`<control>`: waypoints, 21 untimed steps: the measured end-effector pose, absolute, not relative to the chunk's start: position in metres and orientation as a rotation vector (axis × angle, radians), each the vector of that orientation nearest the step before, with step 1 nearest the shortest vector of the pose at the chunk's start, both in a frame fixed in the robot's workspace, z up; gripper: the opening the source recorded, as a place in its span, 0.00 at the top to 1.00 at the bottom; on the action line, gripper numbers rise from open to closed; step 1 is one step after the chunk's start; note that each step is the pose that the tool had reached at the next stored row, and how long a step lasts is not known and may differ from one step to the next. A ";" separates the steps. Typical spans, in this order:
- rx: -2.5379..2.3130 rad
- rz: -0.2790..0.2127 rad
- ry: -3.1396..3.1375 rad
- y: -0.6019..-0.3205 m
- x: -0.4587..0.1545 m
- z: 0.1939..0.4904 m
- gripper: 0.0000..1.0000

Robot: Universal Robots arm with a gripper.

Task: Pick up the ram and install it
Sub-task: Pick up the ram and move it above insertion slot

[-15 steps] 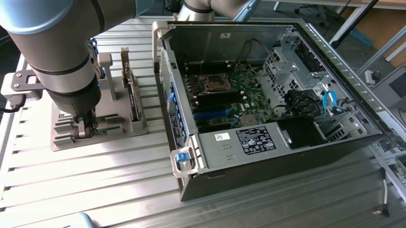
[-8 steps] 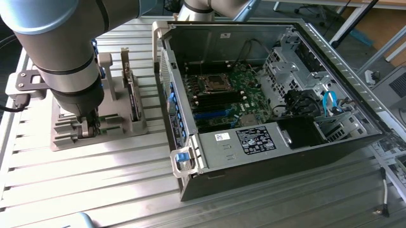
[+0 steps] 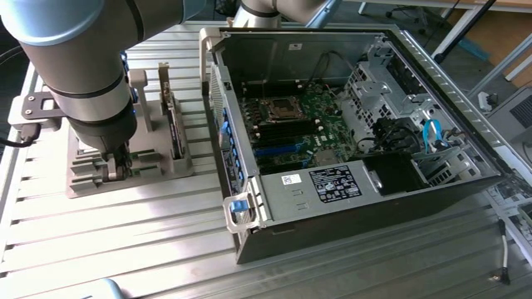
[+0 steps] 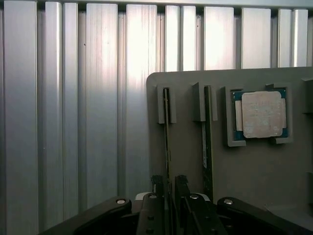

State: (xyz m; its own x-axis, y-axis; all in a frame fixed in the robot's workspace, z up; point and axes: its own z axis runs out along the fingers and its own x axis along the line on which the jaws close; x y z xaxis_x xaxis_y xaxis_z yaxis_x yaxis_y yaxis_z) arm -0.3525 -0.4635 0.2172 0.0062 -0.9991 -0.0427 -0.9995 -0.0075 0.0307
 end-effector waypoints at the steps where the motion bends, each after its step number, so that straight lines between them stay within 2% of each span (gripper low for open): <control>1: -2.223 0.081 2.207 -0.464 -0.353 0.217 0.76; 21: -2.224 0.081 2.206 -0.462 -0.352 0.213 0.76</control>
State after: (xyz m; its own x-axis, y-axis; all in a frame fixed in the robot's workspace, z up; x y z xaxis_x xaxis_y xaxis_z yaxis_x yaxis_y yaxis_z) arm -0.3523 -0.4621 0.2133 0.0073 -0.9991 -0.0427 -0.9995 -0.0086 0.0306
